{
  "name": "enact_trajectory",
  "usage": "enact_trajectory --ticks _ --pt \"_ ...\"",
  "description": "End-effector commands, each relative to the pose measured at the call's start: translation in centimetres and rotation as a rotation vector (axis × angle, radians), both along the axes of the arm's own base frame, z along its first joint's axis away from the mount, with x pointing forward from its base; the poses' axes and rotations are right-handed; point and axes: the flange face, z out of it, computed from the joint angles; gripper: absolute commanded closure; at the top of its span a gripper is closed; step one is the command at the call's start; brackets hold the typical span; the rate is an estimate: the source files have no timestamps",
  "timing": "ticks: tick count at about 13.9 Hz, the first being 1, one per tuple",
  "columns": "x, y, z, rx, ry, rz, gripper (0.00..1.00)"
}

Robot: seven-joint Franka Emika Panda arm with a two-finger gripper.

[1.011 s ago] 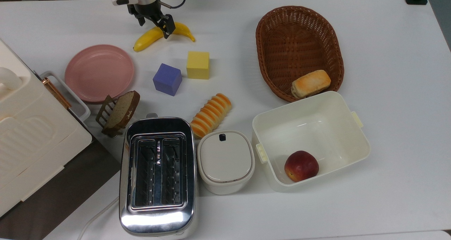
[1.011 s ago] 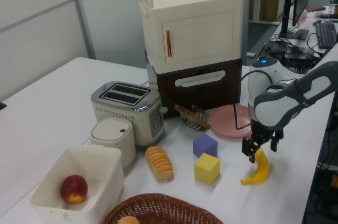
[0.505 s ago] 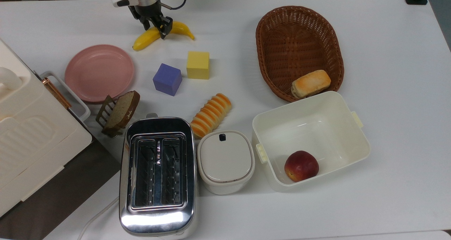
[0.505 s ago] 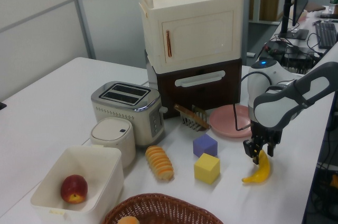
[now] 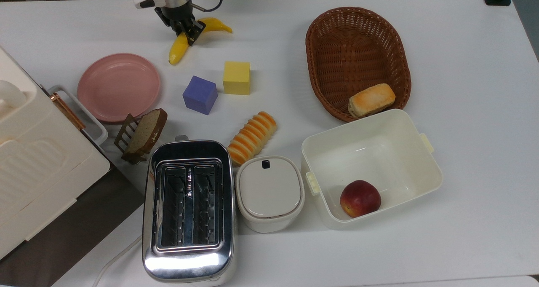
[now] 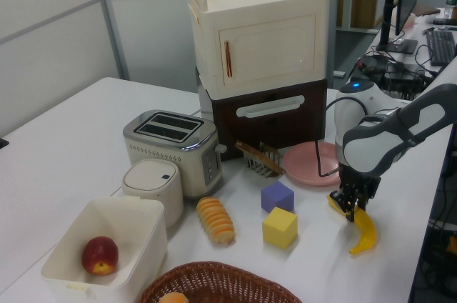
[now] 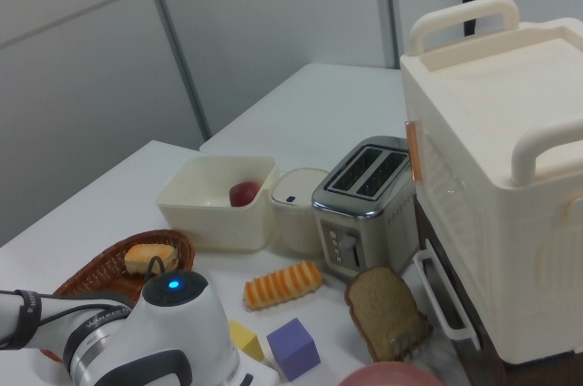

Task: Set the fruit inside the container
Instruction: 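Lift the banana and carry it over the white container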

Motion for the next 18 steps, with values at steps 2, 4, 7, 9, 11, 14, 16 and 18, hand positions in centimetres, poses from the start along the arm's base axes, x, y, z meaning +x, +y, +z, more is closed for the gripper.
enact_trajectory --ticks 2,4,7,9,11,14,16,18 --pt "1.1 -0.5 4.3 -0.037 -0.078 0.004 0.8" --pt "3.5 -1.0 9.7 -0.03 -0.054 -0.01 0.81" --pt "8.8 1.1 21.5 0.039 -0.031 0.007 0.81" --pt "11.0 5.2 25.7 0.059 -0.048 0.077 0.81" --pt "13.1 8.2 26.8 0.065 -0.058 0.101 0.81" --pt "17.5 11.7 27.8 0.075 -0.094 0.094 0.81" --pt "20.1 15.1 27.5 0.074 -0.106 0.114 0.81" --pt "22.0 18.0 26.4 0.08 -0.106 0.101 0.81"
